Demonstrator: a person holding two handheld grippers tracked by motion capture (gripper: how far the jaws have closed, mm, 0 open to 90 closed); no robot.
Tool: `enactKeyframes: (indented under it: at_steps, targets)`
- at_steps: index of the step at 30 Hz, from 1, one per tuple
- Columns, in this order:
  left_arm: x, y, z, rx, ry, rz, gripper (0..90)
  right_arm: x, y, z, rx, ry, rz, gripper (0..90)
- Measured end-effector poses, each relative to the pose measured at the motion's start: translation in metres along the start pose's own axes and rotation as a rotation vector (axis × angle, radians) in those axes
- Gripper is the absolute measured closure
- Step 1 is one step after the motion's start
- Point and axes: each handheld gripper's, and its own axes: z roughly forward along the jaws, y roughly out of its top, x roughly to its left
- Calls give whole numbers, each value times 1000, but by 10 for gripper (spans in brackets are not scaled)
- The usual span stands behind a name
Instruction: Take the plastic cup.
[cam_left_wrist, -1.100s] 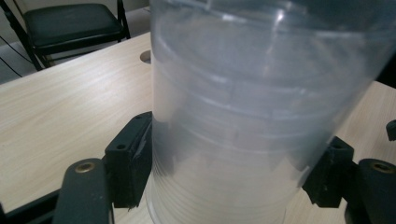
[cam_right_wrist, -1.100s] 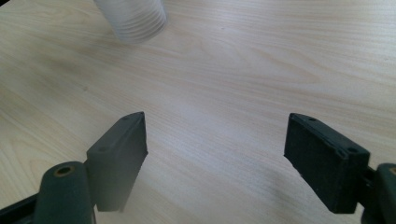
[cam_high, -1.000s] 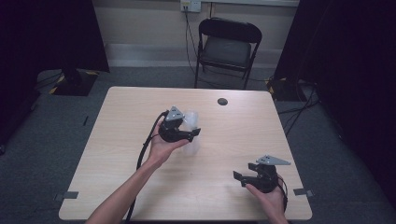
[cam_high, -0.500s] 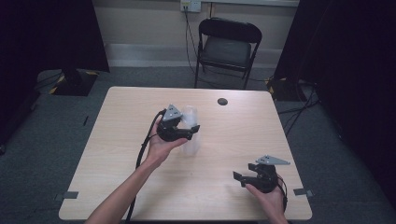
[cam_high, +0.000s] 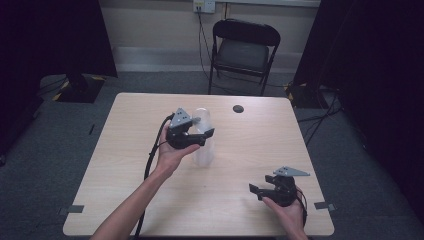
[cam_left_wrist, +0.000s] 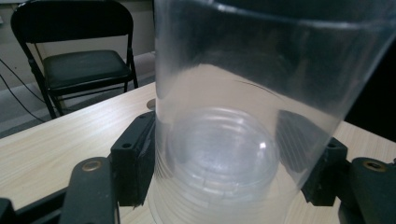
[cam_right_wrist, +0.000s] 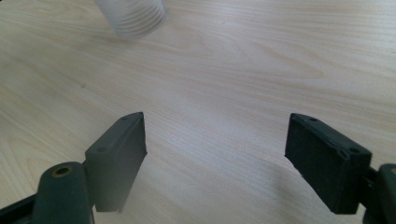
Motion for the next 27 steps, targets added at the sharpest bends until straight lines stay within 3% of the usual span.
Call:
enactKeyframes:
  at_steps: [14,17,24,27]
  targets:
    - [-7,11,-12,-64,1,17,337,1,0,1,4,8,-4,206]
    - [-13,15,-17,-89,19,61,337,1,0,1,7,7,-8,212]
    - [-21,24,-26,-120,3,67,337,3,0,1,-5,11,-10,241]
    - [-25,30,-33,-142,-6,52,341,4,1,-1,-13,3,-16,246]
